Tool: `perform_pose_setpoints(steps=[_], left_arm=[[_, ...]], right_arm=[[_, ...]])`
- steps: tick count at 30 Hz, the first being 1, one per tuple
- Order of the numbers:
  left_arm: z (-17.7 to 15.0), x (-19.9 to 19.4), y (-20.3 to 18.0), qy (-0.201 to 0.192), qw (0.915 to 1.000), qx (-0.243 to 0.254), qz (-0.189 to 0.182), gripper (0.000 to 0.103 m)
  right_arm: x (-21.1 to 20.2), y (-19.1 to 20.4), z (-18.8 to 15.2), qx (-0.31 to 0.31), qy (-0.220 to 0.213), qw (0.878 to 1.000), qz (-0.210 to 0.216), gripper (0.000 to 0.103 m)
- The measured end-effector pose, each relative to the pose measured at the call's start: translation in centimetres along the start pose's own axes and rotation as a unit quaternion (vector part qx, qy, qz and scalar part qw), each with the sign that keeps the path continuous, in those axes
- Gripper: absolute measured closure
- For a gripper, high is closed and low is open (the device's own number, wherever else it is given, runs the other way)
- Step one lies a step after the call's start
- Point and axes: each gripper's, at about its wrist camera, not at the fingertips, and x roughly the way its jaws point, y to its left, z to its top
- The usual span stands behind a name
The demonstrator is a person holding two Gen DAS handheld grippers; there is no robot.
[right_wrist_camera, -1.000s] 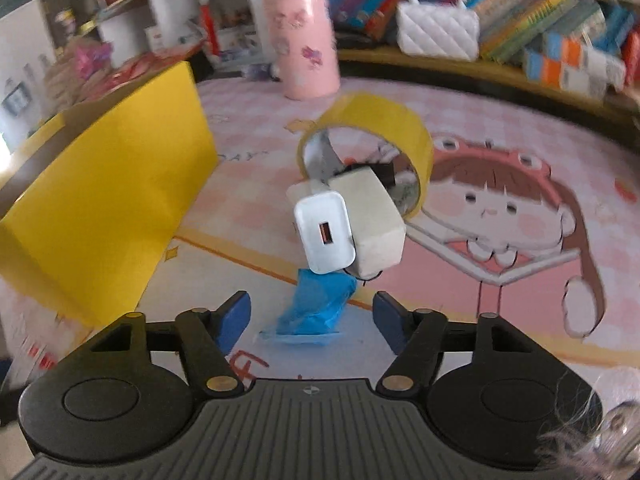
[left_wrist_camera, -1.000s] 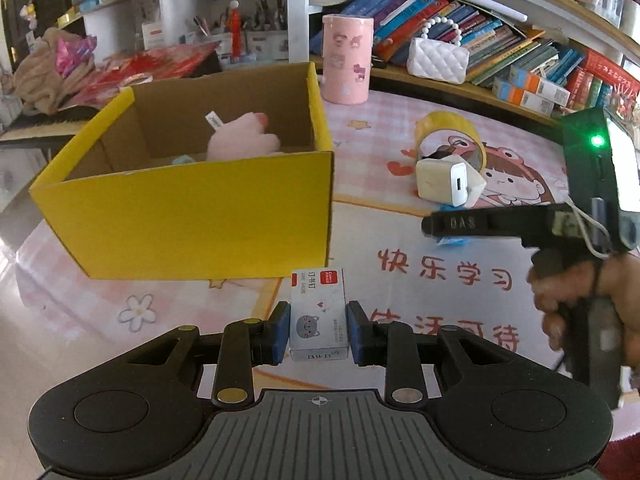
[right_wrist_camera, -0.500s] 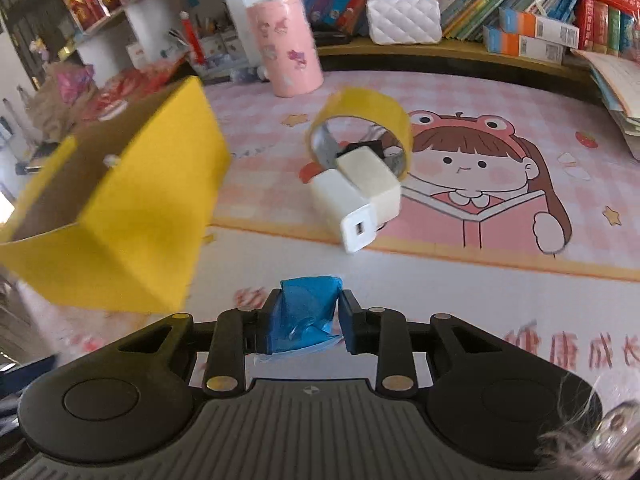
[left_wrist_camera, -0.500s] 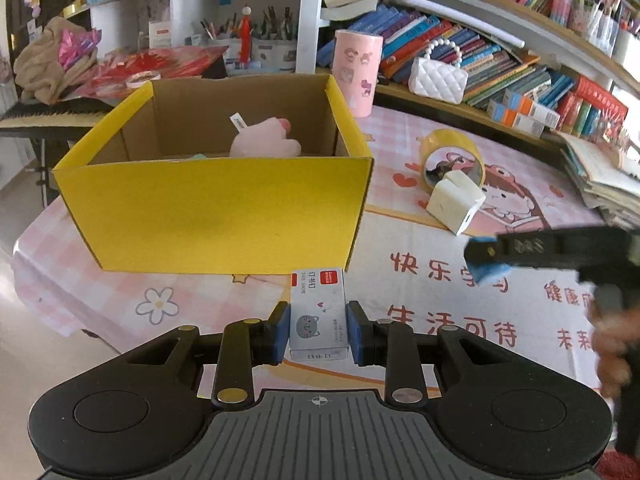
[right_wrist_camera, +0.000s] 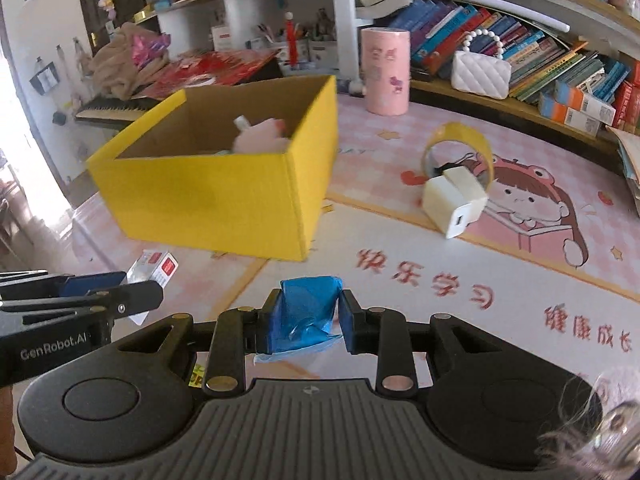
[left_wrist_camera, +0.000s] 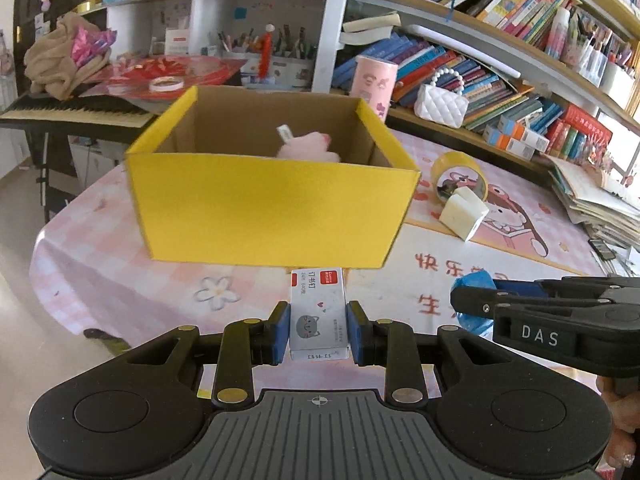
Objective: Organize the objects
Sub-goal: 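Carry the white box and blue packet over the yellow box with both tools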
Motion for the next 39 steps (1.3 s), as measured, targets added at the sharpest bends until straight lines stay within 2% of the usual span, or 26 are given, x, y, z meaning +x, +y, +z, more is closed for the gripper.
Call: perform_pose_setpoints(steps=[17,27,34,39], left_arm=[[-1.7,-4.8,6.6,-0.021,0.9997,0.013,-0.001,0.075],[-1.3,-6.3,8.8,-0.047,0.9987,0.016,0.001,0.075],[-0.1,-6.4,9.6,-0.062,0.998,0.007,-0.003,0.075],[2.4,-5.6,9.1,-0.084,0.9963,0.005,-0.017,0.075]], right_arm=[[-1.7,8.6,-2.5,0.003,-0.016,1.0,0.0,0.076],[-1.9,11.8,-2.1,-0.006,-0.031,0.999,0.002,0.076],[-1.6,12.6,-1.0,-0.018,-0.036,0.999,-0.002,0.076],[-1.9,12.1,0.9,-0.031,-0.063,0.997,-0.019,0.076]])
